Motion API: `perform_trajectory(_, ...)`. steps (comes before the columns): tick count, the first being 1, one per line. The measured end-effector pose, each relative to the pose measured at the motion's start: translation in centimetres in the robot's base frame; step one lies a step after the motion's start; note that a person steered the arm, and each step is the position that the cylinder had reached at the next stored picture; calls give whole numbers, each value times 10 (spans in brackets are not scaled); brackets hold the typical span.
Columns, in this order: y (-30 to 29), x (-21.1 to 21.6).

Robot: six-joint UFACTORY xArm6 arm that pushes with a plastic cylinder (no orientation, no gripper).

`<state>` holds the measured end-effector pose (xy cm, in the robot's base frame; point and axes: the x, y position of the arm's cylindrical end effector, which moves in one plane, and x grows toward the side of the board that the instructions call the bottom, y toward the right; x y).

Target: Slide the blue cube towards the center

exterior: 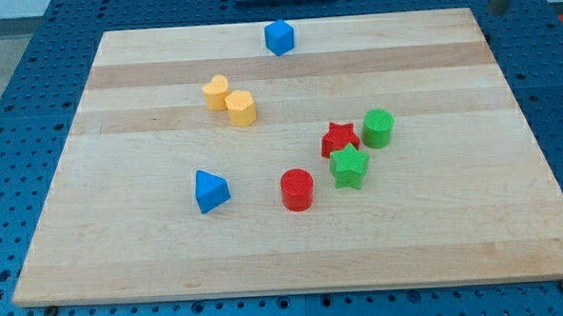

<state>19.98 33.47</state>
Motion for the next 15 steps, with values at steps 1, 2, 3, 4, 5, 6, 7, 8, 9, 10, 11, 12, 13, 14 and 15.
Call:
perform_trajectory(1,-6,0)
perform_trajectory(2,-45,8)
perform_trajectory(3,-103,9)
perform_trajectory(4,-156,9)
perform_trajectory(5,-201,9)
perform_trajectory(6,-241,9)
perform_trajectory(7,-273,9)
perform_trajectory(8,-300,8)
perform_trajectory(9,-324,8)
perform_trajectory(10,-346,8)
perform_trajectory(11,-357,11)
perform_trajectory(12,-361,29)
perform_trajectory(13,-364,56)
perform_trajectory(14,-370,82)
perform_trajectory(15,-376,103)
